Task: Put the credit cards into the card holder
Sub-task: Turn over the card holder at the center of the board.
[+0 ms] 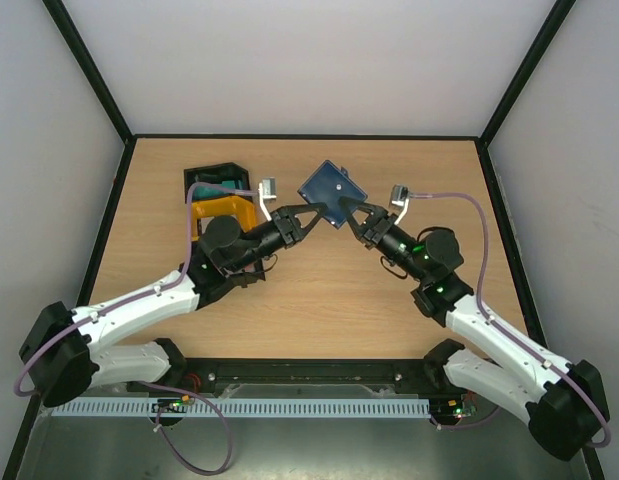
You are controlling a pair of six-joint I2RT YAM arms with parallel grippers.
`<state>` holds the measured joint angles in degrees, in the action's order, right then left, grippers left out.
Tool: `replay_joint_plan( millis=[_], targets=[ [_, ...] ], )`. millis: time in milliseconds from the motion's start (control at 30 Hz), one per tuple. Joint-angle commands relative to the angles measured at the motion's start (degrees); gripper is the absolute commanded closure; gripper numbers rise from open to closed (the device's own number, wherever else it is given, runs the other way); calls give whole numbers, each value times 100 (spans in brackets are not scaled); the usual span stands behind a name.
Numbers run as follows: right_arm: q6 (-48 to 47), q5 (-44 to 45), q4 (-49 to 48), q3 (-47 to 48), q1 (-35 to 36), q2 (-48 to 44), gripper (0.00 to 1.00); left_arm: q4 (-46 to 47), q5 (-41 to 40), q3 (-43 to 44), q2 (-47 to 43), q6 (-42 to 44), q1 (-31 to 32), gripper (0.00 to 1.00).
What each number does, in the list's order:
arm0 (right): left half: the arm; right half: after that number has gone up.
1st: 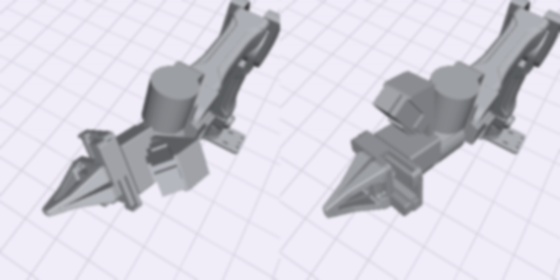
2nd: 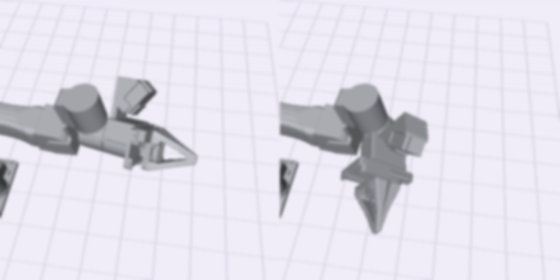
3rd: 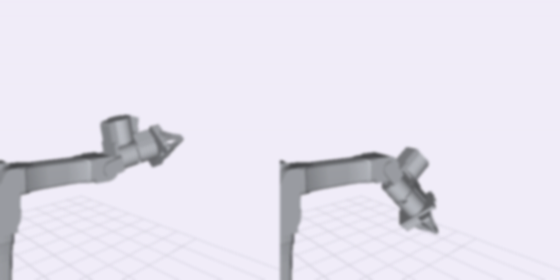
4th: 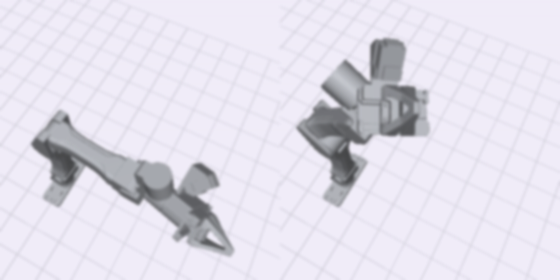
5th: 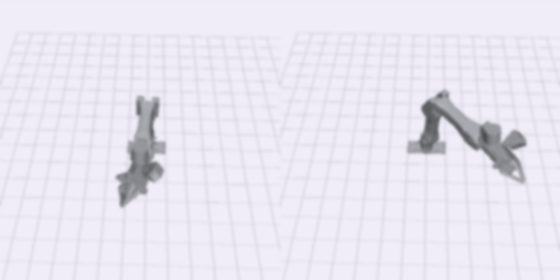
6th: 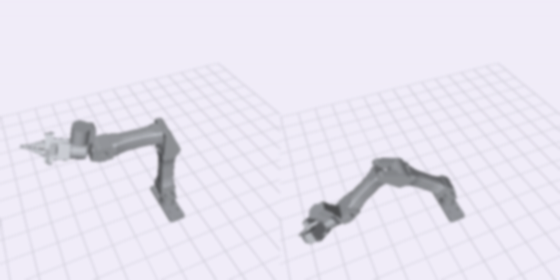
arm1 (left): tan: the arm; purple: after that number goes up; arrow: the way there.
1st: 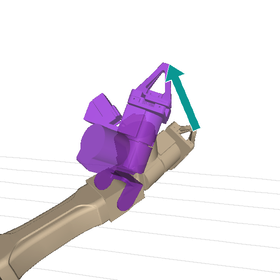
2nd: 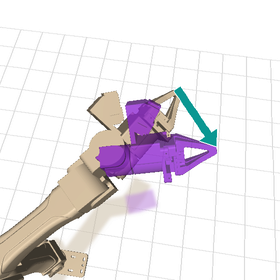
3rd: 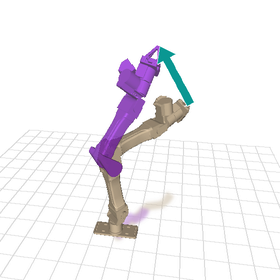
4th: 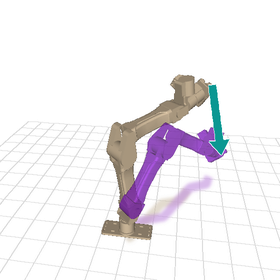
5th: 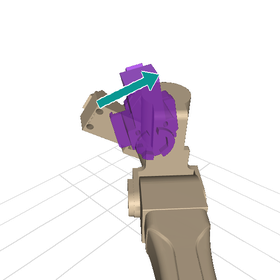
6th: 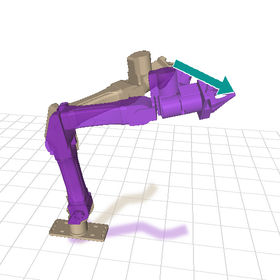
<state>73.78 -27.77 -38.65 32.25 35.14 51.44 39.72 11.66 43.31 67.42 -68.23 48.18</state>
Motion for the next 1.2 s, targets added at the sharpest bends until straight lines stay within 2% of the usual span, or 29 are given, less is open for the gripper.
replay_joint_plan(
  millis=[0,100,167,267,400,500,633,767,900,1000,1167],
  targets=[
    [-291,48,483,-169,15,-493,83,-71,-49,-26,52,169,-107,96],
    [-832,518,1550,-163,12,-842,57,-358,108,-240,50,346,-272,98],
    [-1281,1175,2720,-145,11,-1154,41,-819,331,-299,128,675,-374,98],
    [-1630,2324,4254,-129,11,-1602,32,-1645,714,-302,358,1341,-449,97],
    [-1790,3455,5847,41,11,-1737,30,-2040,1752,-135,1087,2024,-455,98],
    [-1812,3760,6495,201,11,-1488,29,-2042,2774,289,1900,2352,-344,98],
    [-1669,3898,6998,337,11,-991,28,-1641,3475,628,2703,2371,-135,98],
    [-1567,3648,6973,167,10,-714,28,-2246,3420,1024,3518,2614,-39,98],
    [-1786,3263,6871,48,11,-486,29,-2372,3366,1110,3959,2694,-76,98],
    [-1919,3173,6967,5,11,-331,32,-2586,3281,1227,4198,2868,-190,98],
    [-2068,2760,6754,-169,11,38,42,-3534,2746,1309,4375,3421,-384,95]
  ],
)
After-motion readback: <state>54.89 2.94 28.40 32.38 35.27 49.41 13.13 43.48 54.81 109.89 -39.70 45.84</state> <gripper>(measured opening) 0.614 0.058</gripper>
